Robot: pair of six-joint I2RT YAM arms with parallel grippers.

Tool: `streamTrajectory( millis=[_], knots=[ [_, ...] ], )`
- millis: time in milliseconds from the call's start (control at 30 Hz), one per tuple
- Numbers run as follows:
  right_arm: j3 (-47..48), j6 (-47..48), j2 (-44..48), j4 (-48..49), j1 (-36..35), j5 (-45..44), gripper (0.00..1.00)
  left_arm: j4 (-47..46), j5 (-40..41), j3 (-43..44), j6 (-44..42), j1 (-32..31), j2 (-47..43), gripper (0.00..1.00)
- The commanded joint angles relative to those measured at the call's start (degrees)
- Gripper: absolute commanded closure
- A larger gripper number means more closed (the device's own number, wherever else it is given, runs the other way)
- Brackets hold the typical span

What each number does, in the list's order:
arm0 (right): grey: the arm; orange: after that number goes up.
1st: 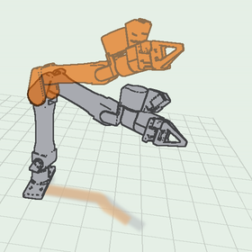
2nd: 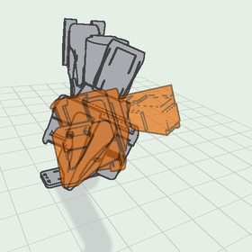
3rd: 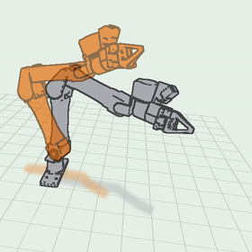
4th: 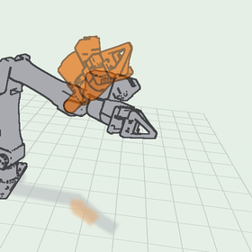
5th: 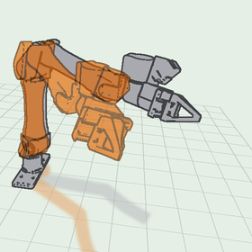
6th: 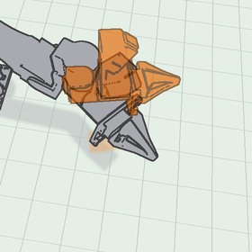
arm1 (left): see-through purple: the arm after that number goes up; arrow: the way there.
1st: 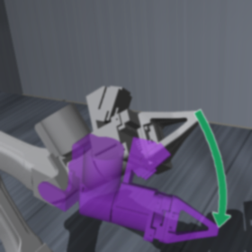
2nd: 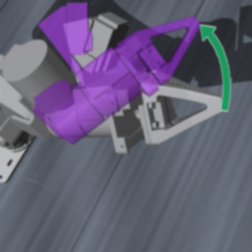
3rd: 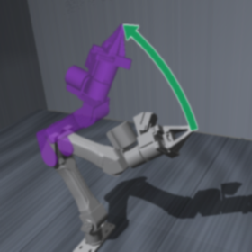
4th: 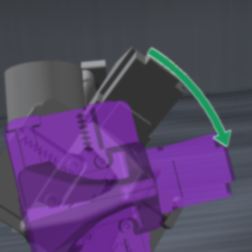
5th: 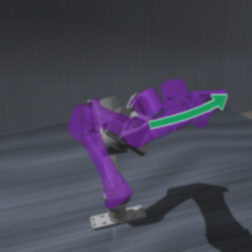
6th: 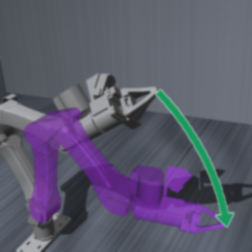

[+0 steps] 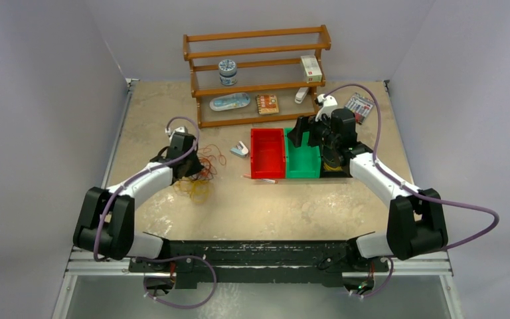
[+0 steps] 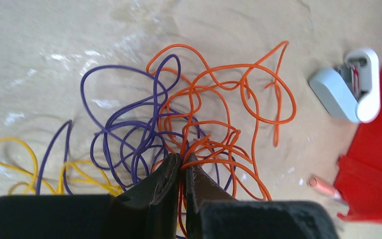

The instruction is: Untangle the cables

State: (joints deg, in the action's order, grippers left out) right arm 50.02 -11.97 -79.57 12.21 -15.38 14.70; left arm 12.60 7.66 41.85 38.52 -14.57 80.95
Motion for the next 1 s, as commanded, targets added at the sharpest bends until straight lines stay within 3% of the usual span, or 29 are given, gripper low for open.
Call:
streamTrajectory(
  millis=[0, 133, 433, 733, 867, 967],
  knots=[
    [3.4, 0.1, -0.5, -0.1, -0.3, 0.7, 0.01, -0.9, 1.0, -2.1, 3.3, -4.5, -4.0, 0.93],
    [4.1, 0.1, -0.6, -0.5, -0.5, 0.3, 0.01, -0.7, 2.9, -3.4, 4.8, -9.4, -5.1, 0.91],
    [4.9, -0.3, -1.0, -0.8, -0.8, 0.2, 0.01, 9.5, 13.8, 2.3, 4.1, -10.7, -14.5, 0.51],
    [5.0, -0.2, -2.1, -0.8, -1.1, -0.3, 0.01, 20.6, 24.2, 4.4, 9.5, -10.3, -25.1, 0.33],
    [4.9, -0.2, -3.0, -0.7, -1.1, 0.3, 0.01, 21.3, 22.8, 0.3, 13.5, -7.9, -27.2, 0.26],
    [7.2, -0.2, -3.4, -0.8, -1.3, 0.7, 0.01, 16.8, 16.7, -4.5, 14.7, -4.0, -27.5, 0.23]
  ],
)
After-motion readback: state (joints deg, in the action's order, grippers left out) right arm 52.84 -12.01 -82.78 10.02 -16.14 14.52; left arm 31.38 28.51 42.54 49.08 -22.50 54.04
